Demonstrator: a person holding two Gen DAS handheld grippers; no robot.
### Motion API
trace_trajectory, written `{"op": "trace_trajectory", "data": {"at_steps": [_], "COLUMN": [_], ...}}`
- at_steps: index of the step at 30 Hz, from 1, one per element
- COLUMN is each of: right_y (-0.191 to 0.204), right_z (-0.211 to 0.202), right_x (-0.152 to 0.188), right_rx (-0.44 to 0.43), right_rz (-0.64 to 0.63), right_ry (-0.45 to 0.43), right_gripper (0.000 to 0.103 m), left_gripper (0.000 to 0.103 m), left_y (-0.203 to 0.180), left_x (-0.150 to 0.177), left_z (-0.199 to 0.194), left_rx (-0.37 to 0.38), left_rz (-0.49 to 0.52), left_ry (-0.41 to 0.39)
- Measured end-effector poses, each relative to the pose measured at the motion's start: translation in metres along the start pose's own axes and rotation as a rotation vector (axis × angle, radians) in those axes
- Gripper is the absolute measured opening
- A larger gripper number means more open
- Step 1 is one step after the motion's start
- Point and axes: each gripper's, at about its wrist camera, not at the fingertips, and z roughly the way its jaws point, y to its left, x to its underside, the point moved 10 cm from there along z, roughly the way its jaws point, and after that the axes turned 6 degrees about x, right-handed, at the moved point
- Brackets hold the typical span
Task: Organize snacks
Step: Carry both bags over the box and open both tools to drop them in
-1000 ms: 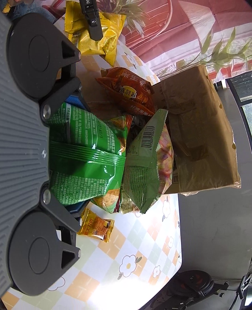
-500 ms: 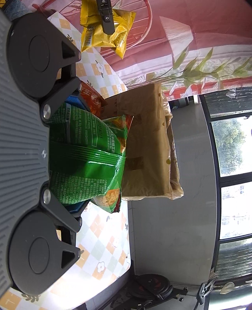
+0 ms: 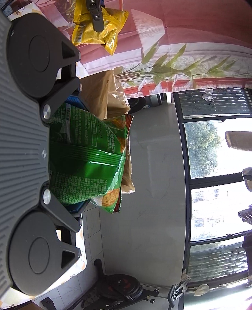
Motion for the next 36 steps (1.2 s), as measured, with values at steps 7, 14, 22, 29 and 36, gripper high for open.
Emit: {"op": "trace_trajectory", "data": {"at_steps": [7, 14, 22, 29, 36], "right_y": [0.003, 0.014, 0.024, 0.016, 0.012], "right_z": [0.030, 0.081, 0.153, 0.195, 0.196], "right_x": [-0.031, -0.066, -0.067, -0.052, -0.049], "right_rx": [-0.021, -0.050, -0.076, -0.057, -0.086], "right_rz": [-0.020, -0.096, -0.127, -0.046, -0.006], "right_ry": [-0.019, -0.024, 0.053, 0.155, 0.195], "right_gripper": [0.089, 0.089, 0.089, 0.092, 0.093], "left_gripper": [0.075, 0.076, 0.076, 0.086, 0.089], "left_y": [-0.013, -0.035, -0.047, -0.040, -0.021], "left_x": [-0.035, -0.071, -0.078, -0.065, -0.054], "left_z": [0.035, 0.086, 0.168, 0.210, 0.218], "left_rx": [0.031, 0.097, 0.136, 0.148, 0.121], "left_rz": [0.036, 0.072, 0.091, 0.023, 0.011], "left_ry": [-0.023, -0.042, 0.056, 0.131, 0.161]}}
